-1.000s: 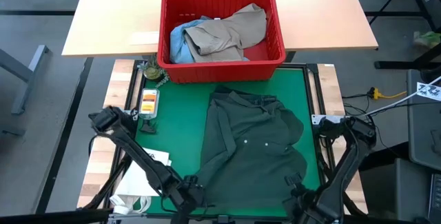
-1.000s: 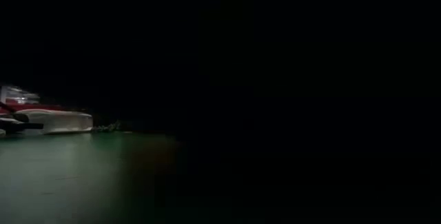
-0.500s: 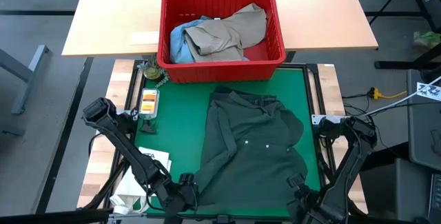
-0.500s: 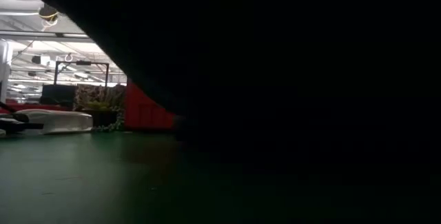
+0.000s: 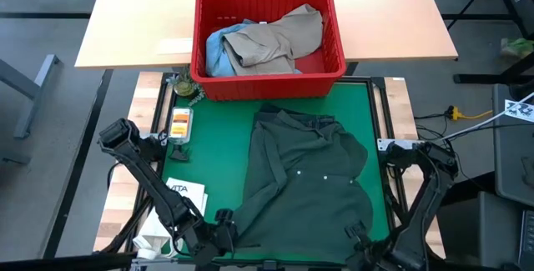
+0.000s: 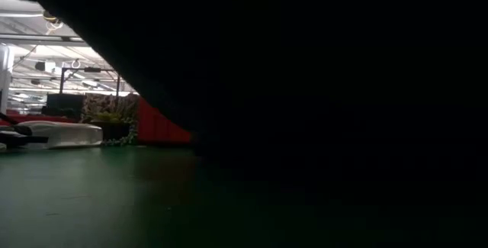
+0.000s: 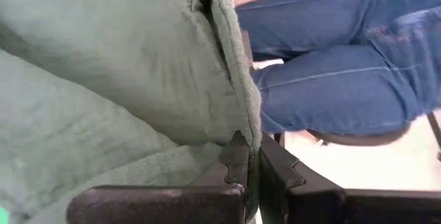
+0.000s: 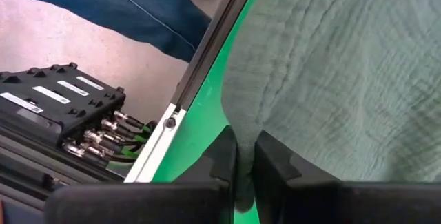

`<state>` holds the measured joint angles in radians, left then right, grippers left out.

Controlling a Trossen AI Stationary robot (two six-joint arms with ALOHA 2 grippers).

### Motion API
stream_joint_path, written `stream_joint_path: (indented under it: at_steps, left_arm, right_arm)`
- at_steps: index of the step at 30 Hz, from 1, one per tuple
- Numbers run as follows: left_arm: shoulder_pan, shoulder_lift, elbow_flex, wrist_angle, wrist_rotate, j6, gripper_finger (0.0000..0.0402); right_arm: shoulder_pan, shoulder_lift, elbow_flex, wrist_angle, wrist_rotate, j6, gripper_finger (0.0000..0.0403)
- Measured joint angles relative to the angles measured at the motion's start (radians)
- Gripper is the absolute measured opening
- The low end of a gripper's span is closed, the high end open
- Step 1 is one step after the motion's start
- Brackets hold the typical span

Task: Fold Laundry from Bin
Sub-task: Fold the green shirt

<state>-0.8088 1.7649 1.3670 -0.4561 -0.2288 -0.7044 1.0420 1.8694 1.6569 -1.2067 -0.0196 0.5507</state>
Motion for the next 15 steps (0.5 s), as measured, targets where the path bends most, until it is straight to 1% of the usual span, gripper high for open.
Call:
stream_joint_path:
  at_steps: [3,11,13,15]
  left_arm:
    - [-0.004,0.000,0.000,0.002,-0.021,0.000,0.0006]
    - [-0.004,0.000,0.000,0.081,-0.025,0.000,0.0008]
    - [-0.004,0.000,0.000,0.078,-0.025,-0.001,0.0008]
    - [-0.004,0.005,0.000,0.076,-0.030,0.000,0.0009]
  right_arm:
    - [0.000,0.000,0.000,0.002,0.000,0.000,0.0032]
    - [-0.001,0.000,0.000,0.071,-0.079,0.003,0.0032]
    - [-0.001,0.000,0.000,0.084,-0.071,0.003,0.0032]
    - [-0.001,0.000,0.000,0.079,-0.034,0.002,0.0032]
